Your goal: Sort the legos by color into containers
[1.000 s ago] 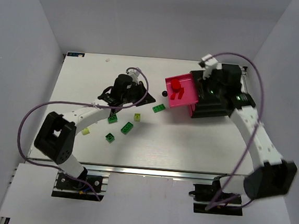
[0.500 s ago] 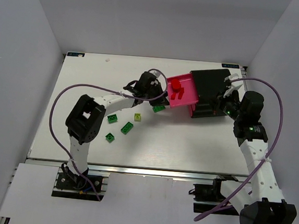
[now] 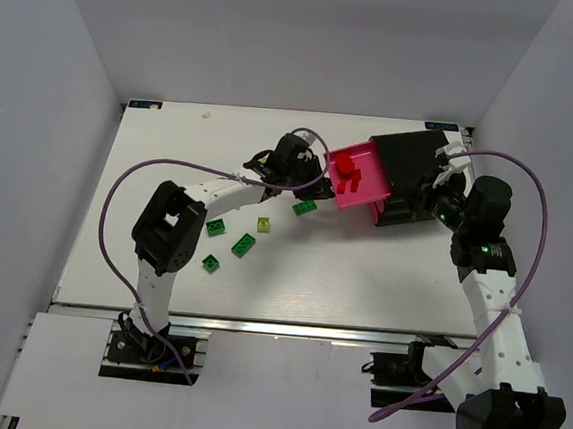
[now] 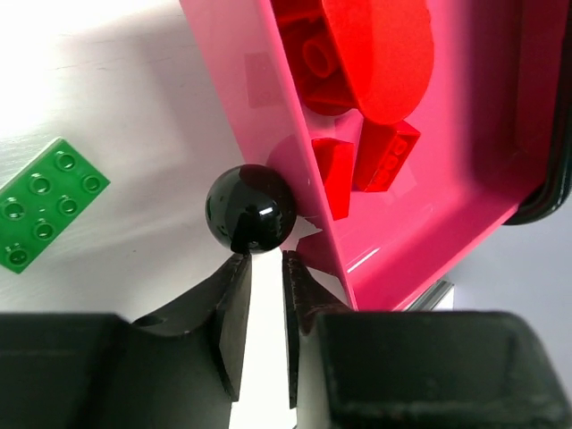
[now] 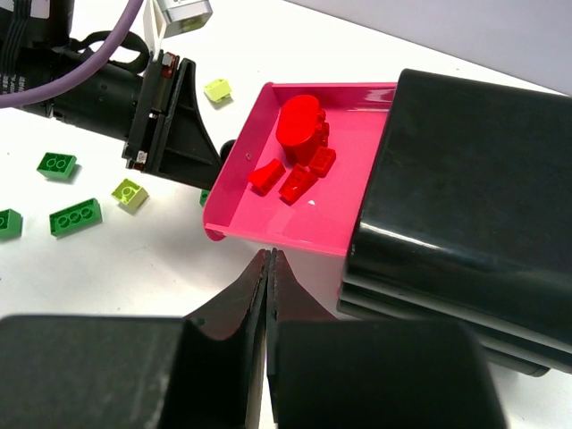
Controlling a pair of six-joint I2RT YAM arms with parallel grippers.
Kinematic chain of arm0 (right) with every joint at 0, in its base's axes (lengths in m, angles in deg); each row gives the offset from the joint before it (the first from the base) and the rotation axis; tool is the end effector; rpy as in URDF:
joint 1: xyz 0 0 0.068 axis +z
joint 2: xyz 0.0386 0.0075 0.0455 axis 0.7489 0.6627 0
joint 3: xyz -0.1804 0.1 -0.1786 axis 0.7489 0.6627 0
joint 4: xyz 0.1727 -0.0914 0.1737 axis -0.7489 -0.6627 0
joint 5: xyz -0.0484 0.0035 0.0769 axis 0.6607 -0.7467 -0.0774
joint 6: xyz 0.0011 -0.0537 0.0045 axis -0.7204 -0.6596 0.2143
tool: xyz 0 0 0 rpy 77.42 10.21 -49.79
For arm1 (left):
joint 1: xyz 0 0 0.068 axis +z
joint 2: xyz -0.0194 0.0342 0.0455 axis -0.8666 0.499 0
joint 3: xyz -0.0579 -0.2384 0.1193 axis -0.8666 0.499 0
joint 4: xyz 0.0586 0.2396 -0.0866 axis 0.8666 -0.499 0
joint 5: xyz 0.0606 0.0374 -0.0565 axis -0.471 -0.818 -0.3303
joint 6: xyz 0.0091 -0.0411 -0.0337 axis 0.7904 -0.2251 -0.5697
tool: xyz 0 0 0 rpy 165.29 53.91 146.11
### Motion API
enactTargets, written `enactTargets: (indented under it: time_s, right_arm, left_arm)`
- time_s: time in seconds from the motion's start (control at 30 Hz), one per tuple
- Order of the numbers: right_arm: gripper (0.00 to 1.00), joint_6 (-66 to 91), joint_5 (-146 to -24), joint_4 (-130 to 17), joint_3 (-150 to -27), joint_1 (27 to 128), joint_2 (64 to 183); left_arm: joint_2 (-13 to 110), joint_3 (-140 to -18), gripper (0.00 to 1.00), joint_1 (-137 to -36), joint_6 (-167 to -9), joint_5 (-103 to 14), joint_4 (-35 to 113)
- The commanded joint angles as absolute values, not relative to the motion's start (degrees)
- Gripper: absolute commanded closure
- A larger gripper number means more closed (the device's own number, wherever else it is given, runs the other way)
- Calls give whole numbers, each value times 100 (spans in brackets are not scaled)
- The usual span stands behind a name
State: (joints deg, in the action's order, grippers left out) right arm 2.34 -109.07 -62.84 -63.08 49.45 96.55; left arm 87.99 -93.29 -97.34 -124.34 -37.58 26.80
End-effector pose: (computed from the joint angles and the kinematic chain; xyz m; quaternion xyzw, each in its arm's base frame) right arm 0.2153 0.0221 0.3517 -0.2022 0.7339 0.1949 0.6185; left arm 0.3600 -0.2857 0.2210 -0.0225 0.8947 -0.3783 0.2363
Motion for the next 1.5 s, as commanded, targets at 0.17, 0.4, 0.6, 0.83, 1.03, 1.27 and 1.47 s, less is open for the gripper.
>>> enactTargets:
  time_s: [0.17,0.4,0.6,0.83,1.03,1.27,1.47]
  right_arm:
    - [100,248,-11019,-6021,-6283,4744,9584]
    - [100,248,-11046,-6029,-6283,4727,9619]
    - [100,240,-11002,-6038,-6292,4718,9601]
    - [100,222,-10976,-6047,-6292,4700,9619]
    - [100,231,-10976,-6047,-6292,4700,9628]
    - [100,239,-11019,-6047,-6283,4700,9645]
    - [100,213,-11037,-6047,-6275,4700,9663]
  left_arm:
    - [9020,-10039,61,-9899,-12478,-3687,2933]
    - [9240,-10286,52,-9900,-12583,-3697,3099]
    - [9688,-10997,50,-9900,-12574,-3503,3020]
    - [10075,-11323,41,-9953,-12653,-3099,3292]
    - [10295,-11437,36,-9953,-12768,-2853,3600]
    - [10673,-11736,36,-9953,-12943,-2545,3961]
    - [10664,-11596,45,-9953,-13031,-2440,4391]
